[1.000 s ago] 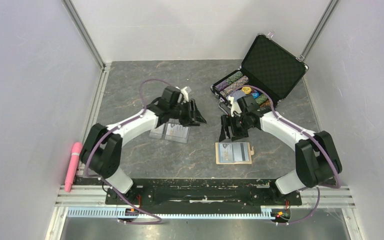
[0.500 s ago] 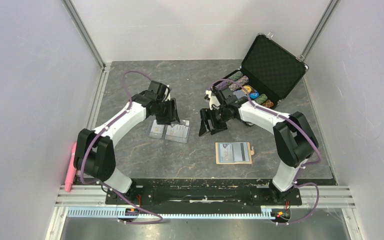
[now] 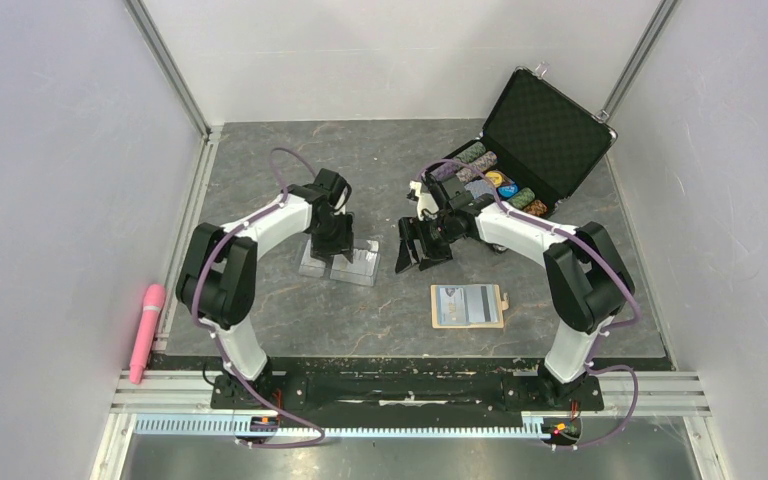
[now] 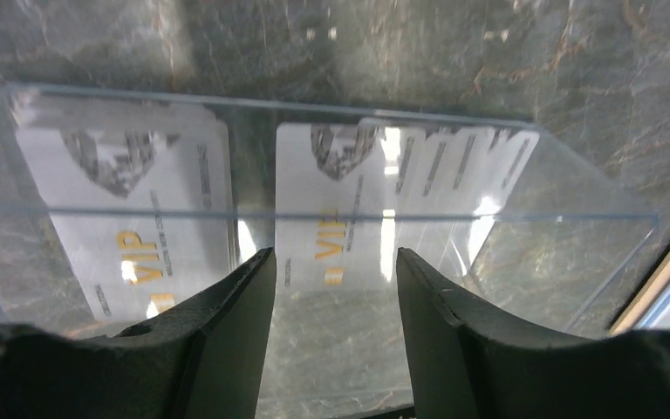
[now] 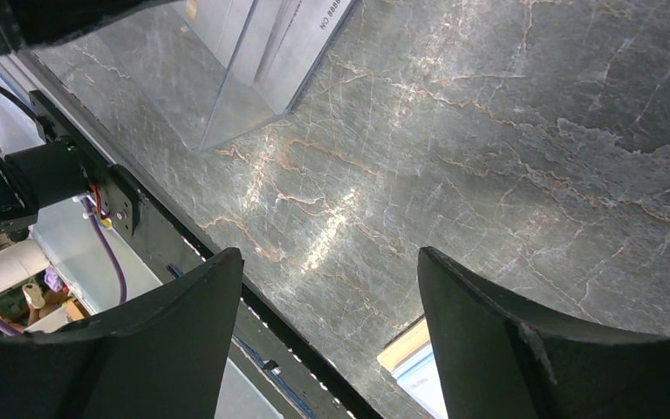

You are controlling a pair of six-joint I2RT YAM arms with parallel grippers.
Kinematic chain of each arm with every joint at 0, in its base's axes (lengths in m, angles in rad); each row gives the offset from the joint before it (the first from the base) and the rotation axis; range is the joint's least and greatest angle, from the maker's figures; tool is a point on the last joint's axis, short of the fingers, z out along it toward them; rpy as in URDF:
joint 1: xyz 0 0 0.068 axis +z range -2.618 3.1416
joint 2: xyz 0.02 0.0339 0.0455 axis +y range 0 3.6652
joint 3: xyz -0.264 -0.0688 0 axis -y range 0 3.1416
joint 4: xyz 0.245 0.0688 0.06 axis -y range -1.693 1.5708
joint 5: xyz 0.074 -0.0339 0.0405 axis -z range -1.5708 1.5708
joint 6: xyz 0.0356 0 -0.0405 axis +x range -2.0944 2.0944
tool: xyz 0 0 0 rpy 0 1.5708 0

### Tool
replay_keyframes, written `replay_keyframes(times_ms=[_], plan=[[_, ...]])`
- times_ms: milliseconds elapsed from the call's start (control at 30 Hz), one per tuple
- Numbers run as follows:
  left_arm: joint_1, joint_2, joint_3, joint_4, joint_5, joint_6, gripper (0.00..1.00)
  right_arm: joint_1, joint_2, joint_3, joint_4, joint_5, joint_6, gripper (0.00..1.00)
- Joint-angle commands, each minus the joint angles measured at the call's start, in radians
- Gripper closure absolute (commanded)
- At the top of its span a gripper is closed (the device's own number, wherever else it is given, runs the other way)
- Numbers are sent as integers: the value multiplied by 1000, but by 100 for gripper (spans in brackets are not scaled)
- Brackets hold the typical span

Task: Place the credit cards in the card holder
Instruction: Pick up the credit card from the storage box.

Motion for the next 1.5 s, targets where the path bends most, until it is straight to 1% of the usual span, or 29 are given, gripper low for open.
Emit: replay_keyframes(times_ms=[0,200,333,533,633,800,867,1033,1167,1233,1300,1400,1467], plan=[[-2,46,73,29,-43,65,40,2,7,19,17,-20,6,24],[-3,100,82,24,-73,69,40,2,29,32,30,-44,5,23],[-16,118,84,28,-43,73,40,2,61,56,54,-72,18,23],[-72,127,81,89,111,57,44,2,140,108,132,-147,67,25],[-94,122,63,138,181,17,47,1,180,144,169,-179,87,27],[-101,91,4,256,289,-60,50,-1,220,161,210,-199,116,32],[-101,86,11,235,266,-60,50,0,227,156,216,-200,120,35],[-101,72,64,127,149,-15,49,-1,227,139,217,-197,112,41],[-101,81,84,96,131,3,50,0,227,132,217,-197,109,45],[-101,94,86,96,138,11,54,-1,227,128,219,-197,108,49],[-101,105,94,91,141,16,59,-1,228,123,220,-198,107,55],[-103,112,102,83,141,18,70,-1,227,116,221,-198,107,62],[-104,115,103,82,143,20,72,-1,226,114,222,-198,106,64]])
